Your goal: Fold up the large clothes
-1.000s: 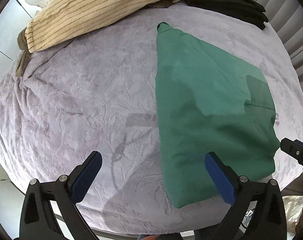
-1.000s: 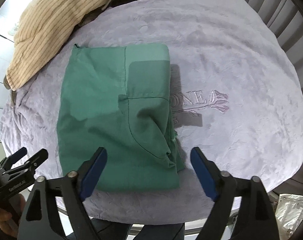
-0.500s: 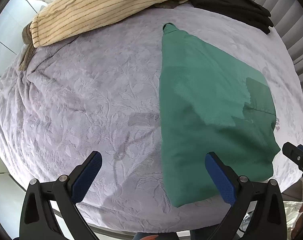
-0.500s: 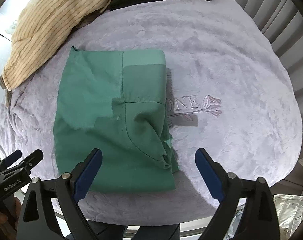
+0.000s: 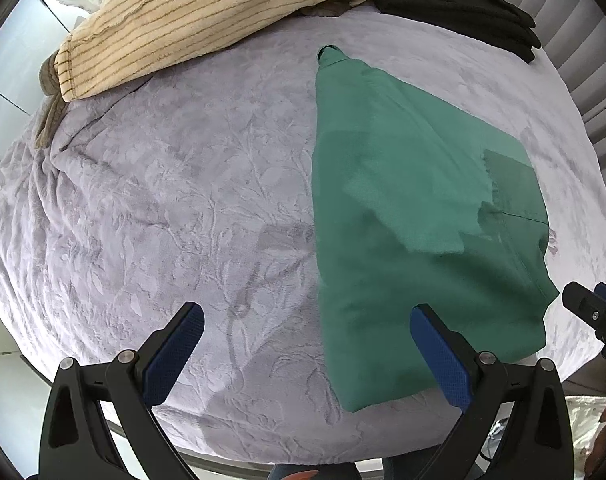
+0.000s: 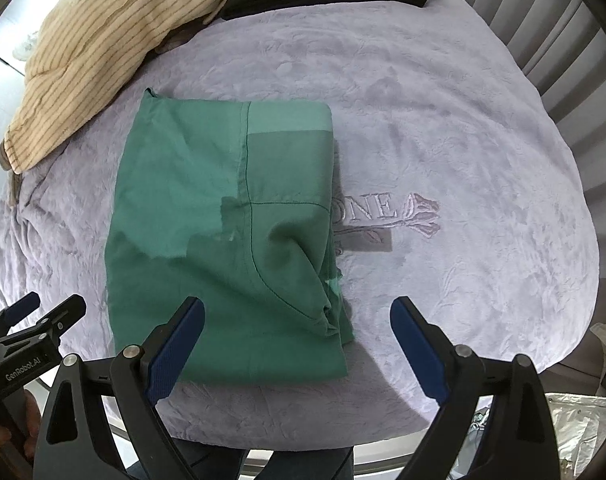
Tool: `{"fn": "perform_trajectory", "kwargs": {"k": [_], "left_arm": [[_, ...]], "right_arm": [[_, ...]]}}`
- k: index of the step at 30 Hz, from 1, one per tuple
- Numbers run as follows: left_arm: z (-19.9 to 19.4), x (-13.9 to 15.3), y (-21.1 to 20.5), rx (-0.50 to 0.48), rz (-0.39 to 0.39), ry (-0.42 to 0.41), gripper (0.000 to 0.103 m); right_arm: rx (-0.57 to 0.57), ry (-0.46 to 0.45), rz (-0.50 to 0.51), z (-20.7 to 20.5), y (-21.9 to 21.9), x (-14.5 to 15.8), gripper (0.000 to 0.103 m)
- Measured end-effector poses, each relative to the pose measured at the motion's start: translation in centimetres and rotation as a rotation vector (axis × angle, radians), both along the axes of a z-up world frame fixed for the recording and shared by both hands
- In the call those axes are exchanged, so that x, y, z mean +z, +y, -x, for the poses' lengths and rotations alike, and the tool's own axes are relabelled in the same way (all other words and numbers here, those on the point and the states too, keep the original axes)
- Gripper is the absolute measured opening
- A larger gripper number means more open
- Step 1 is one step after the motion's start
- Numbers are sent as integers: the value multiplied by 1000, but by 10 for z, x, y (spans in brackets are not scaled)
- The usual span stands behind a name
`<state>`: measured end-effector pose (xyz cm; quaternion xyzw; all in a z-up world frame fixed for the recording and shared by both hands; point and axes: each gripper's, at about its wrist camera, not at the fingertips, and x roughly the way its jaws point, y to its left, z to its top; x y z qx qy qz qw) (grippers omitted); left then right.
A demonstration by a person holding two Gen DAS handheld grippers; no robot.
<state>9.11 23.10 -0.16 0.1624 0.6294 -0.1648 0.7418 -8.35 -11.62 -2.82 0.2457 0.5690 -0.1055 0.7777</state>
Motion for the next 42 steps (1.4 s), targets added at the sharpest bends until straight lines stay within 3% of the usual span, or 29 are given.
{"fn": "perform_trajectory", "kwargs": {"k": [42], "left_arm": [[-6, -3, 3, -20, -7, 7, 103]], "right_arm": [[20, 14, 16, -9, 1, 0, 95]]}}
